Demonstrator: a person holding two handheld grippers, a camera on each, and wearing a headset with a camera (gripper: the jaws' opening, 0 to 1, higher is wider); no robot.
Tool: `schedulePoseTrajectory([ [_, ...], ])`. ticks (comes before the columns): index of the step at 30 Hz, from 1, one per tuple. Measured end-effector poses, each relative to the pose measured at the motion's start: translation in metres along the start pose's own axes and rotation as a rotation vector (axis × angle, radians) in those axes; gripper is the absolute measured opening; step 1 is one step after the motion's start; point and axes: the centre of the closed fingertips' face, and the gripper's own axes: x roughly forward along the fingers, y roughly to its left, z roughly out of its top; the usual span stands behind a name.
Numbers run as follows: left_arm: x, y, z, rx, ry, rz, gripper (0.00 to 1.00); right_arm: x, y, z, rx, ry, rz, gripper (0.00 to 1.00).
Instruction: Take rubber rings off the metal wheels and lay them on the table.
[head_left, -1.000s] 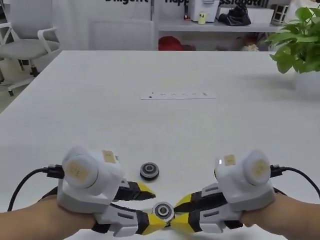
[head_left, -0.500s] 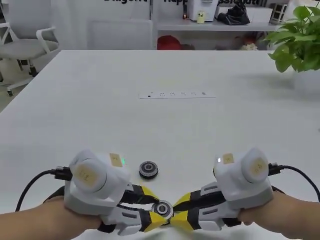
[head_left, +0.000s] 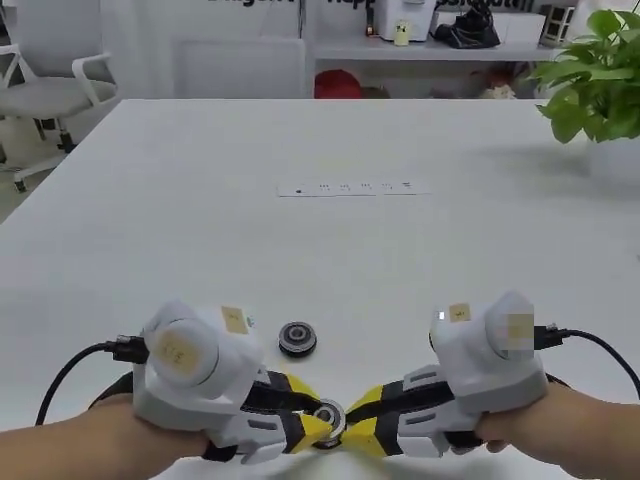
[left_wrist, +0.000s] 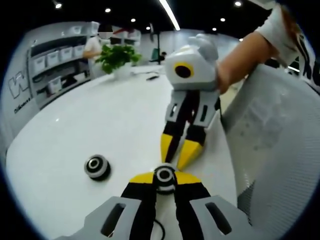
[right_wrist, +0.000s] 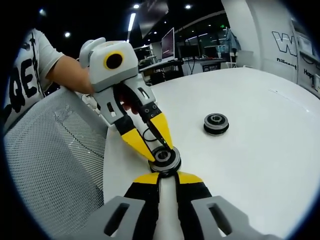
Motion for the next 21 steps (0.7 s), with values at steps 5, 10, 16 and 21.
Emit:
schedulePoseTrajectory([
  [5, 0.001, 0.001, 0.001, -0.008, -0.007, 0.008, 0.14, 0.000, 0.000, -0.001, 0.028, 0.001, -0.004, 0.05],
  [10, 0.000, 0.000, 0.000, 0.035, 0.001, 0.023, 0.14, -0.001, -0.004, 0.000, 0.087, -0.015, -0.014, 0.00],
  [16, 0.000, 0.000, 0.001, 0.042, 0.012, 0.034, 0.13, -0.001, -0.006, 0.000, 0.200, -0.042, -0.016, 0.00],
  [21, -0.001, 0.000, 0.000, 0.048, 0.020, 0.042, 0.13, -0.005, -0.010, 0.003, 0.256, -0.078, -0.021, 0.00],
])
